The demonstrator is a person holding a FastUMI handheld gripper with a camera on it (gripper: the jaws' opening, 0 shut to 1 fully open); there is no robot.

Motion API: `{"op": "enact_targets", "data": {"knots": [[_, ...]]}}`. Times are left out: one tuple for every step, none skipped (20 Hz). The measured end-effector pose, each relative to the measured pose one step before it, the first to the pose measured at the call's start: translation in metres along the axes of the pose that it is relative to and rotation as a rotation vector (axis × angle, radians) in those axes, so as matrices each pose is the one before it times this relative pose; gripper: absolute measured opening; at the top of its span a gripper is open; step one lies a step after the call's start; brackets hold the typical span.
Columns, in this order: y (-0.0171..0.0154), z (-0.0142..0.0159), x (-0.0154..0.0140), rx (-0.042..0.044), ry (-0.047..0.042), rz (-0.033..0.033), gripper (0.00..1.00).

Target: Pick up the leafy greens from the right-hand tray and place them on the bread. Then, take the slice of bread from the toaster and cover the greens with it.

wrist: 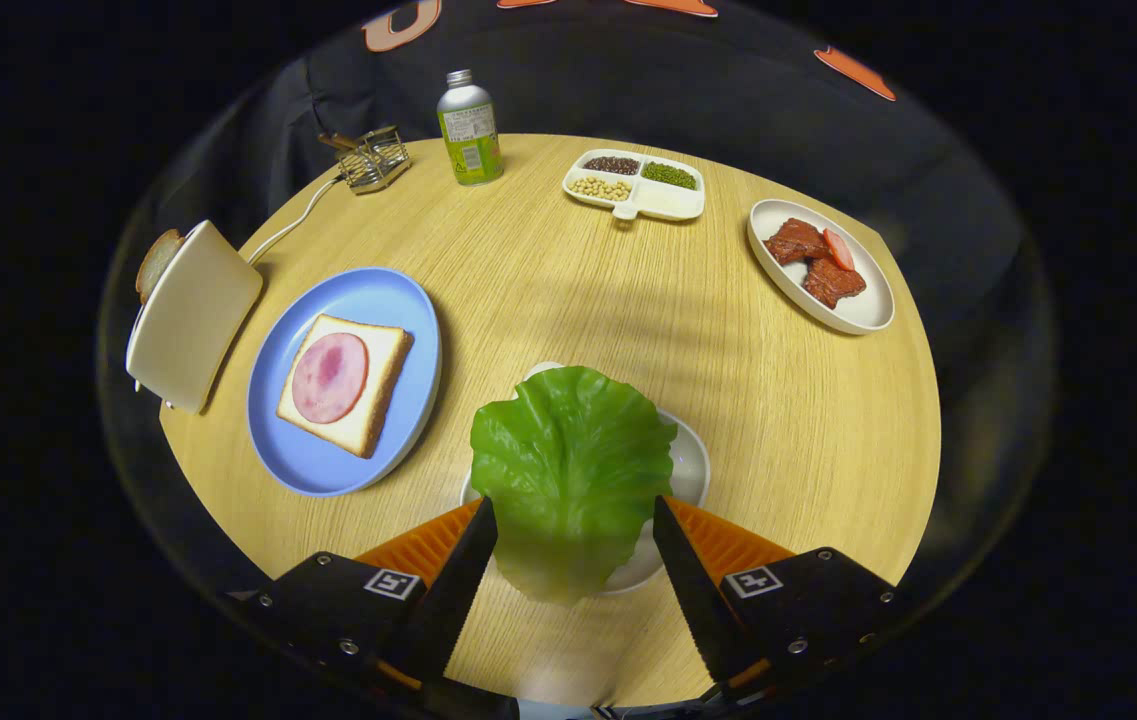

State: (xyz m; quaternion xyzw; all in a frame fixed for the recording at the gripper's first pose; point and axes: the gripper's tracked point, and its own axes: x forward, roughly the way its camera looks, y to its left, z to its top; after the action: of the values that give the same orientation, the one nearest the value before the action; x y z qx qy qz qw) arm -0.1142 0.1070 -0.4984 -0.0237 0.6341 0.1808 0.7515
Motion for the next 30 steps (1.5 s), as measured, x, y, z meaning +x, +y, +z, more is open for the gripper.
{"op": "enact_targets", "data": {"knots": [[-0.00074,-0.00021,0.00276,-0.00195,0.00806,-0.00074,0.95],[-0.00006,-0.00016,0.00299,-0.00084,0.00806,-0.00254,0.95],[-0.00004,0.00015,0.00366,0.00006,0.00652,-0.0014,0.95],[0.00072,-0.00005,0.00319,0.0012,0.0058,-0.0013,0.95],[-0.00058,0.00031,0.00264,0.0026,0.00475,-0.00657,0.94],[-0.00014,-0.00028,0.0031,0.00303,0.00739,-0.0036,0.92],[0.00109,-0.00166,0.00286,0.00207,0.01138,0.00346,0.9],[0.00065,-0.00192,0.00197,0.00252,0.01133,-0.00017,0.88],[0.00001,-0.00071,0.0027,0.00202,0.00675,-0.00183,0.86],[-0.00066,-0.0008,0.0021,0.00151,0.00658,-0.00534,0.84],[-0.0005,-0.00219,0.0022,0.00046,0.00893,-0.00971,0.81],[-0.00037,-0.0019,0.00177,0.00269,0.00932,-0.00578,0.79],[0.00131,-0.00116,0.00105,0.00874,0.00725,0.00447,0.75],[0.0008,0.00072,0.0004,0.0155,-0.00387,0.00477,0.74],[0.00123,-0.00045,0.00028,0.0137,0.00487,0.00645,0.7],[0.00002,-0.00046,-0.00067,0.01646,-0.00344,0.00188,0.68],[-0.00027,0.00038,0.00016,0.00753,0.00017,0.00176,0.67],[-0.00044,-0.00049,-0.00017,0.00154,-0.00088,-0.0008,0.65],[-0.00031,-0.00011,-0.00005,-0.00301,0.00117,-0.00079,0.64],[0.0005,-0.00019,0.00052,-0.00069,0.00285,-0.00099,0.64],[0.00045,0.00006,0.00021,0.00437,0.00188,-0.00189,0.62],[-0.00032,-0.00008,0.00006,0.00775,0.00345,-0.00246,0.6],[-0.00039,0.00002,0.00004,0.01367,0.00366,-0.00358,0.55],[-0.00093,0.0003,0.00011,0.01256,0.00246,-0.00595,0.51],[-0.00019,-0.00034,0.00004,0.01098,0.00215,-0.00432,0.43],[-0.00004,0.00022,0.00016,0.01092,0.00134,-0.00339,0.4],[-0.00054,-0.00022,-0.0003,0.01118,0.00169,-0.00415,0.33],[-0.00008,0.0002,-0.00041,0.00833,0.0008,-0.0029,0.28],[0.0005,-0.0006,0.00013,0.00813,0.002,-0.00141,0.22],[-0.00048,0.00045,0.00004,0.00558,-0.00013,-0.00249,0.21]]}}
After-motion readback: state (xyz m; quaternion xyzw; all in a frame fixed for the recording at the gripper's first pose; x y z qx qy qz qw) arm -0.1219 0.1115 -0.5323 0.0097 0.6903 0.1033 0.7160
